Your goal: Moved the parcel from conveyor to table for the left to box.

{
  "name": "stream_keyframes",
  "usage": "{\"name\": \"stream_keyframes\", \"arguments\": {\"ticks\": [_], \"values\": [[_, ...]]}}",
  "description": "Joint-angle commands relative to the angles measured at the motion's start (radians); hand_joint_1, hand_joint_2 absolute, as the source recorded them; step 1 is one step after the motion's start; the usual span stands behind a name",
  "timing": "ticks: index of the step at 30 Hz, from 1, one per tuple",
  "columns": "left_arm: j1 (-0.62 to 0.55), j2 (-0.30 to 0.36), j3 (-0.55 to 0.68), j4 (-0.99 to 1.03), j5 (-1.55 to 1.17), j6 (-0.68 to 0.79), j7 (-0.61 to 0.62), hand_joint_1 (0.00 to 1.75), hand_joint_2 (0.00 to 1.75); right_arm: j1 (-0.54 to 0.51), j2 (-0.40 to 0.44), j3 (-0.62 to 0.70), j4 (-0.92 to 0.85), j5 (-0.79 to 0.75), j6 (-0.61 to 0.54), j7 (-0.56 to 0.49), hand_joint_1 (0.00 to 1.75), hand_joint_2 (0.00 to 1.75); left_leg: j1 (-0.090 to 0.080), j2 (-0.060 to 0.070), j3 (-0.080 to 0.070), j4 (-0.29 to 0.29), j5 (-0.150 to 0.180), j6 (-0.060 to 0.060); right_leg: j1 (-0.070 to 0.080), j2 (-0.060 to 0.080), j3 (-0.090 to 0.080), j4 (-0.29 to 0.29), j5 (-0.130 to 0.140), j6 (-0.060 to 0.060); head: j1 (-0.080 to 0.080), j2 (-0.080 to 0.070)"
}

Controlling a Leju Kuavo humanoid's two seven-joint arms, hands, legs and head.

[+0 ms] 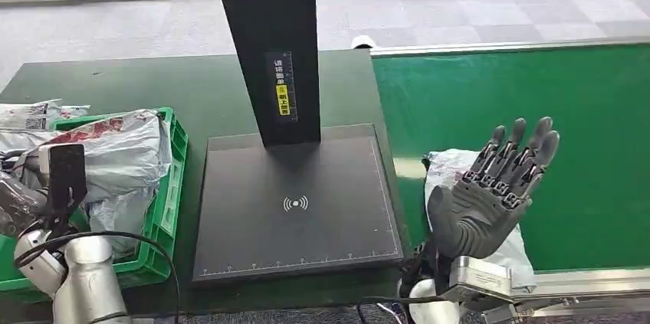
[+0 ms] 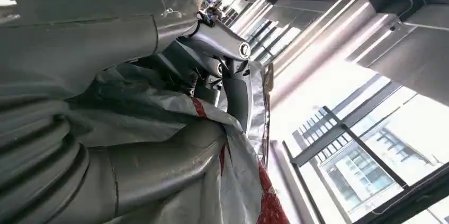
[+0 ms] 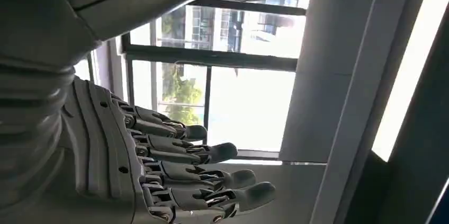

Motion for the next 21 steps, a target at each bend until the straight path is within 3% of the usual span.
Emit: {"name": "stream_keyframes", "arguments": {"ticks": [1,7,16,21], "values": [[-0.022,0.016,0.102,0.032,0.035,-0.003,-0.016,0.0,1.75,0.004,0.036,-0.054,0.048,-0.002,0.002,0.0,0.0,1.75,0.001,0.002,0.002,-0.003,0.001,0.0,0.001,0.001,0.002,-0.003,0.001,-0.001,0.0,0.0],[-0.036,-0.032,0.193,-0.021,0.133,-0.003,-0.173,0.0,1.75,0.004,0.036,-0.073,0.071,-0.001,0.002,0.0,0.0,1.75,0.001,0.002,0.001,-0.001,0.0,0.0,0.001,0.001,0.001,-0.001,0.0,-0.001,0.0,0.0],[-0.028,-0.032,0.183,-0.074,0.182,-0.003,-0.2,0.0,1.75,0.005,0.036,-0.095,0.117,-0.02,0.002,0.0,0.0,1.75,0.001,0.001,0.001,-0.002,0.001,0.0,0.001,0.0,0.001,-0.002,0.001,-0.001,0.0,0.0],[0.001,-0.032,0.16,-0.18,0.315,-0.003,-0.297,0.0,1.75,-0.002,0.036,-0.218,0.219,0.057,0.002,0.0,0.0,1.75,0.001,0.001,0.002,-0.003,0.001,0.0,0.002,0.0,0.002,-0.004,0.001,-0.001,0.0,0.0]]}}
